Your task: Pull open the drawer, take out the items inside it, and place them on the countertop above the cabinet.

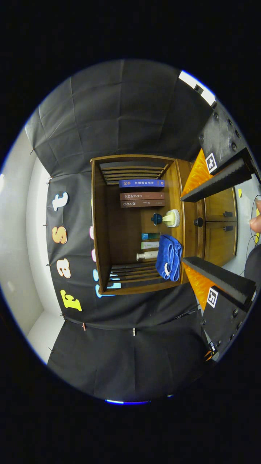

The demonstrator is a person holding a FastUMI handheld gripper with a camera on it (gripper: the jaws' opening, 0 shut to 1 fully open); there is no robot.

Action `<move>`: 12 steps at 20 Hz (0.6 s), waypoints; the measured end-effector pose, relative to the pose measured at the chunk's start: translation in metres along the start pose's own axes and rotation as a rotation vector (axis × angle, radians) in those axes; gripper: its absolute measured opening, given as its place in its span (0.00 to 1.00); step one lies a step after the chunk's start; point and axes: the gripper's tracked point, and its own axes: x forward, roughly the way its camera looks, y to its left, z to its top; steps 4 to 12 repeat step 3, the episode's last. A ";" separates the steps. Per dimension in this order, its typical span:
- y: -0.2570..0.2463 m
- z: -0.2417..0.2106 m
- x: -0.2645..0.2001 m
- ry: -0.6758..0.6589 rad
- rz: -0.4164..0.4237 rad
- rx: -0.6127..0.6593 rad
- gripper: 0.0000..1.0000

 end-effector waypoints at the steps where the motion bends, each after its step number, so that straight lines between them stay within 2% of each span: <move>1: 0.000 0.002 -0.001 0.001 0.002 -0.003 0.98; 12: 0.002 0.005 -0.005 -0.003 0.004 0.000 0.98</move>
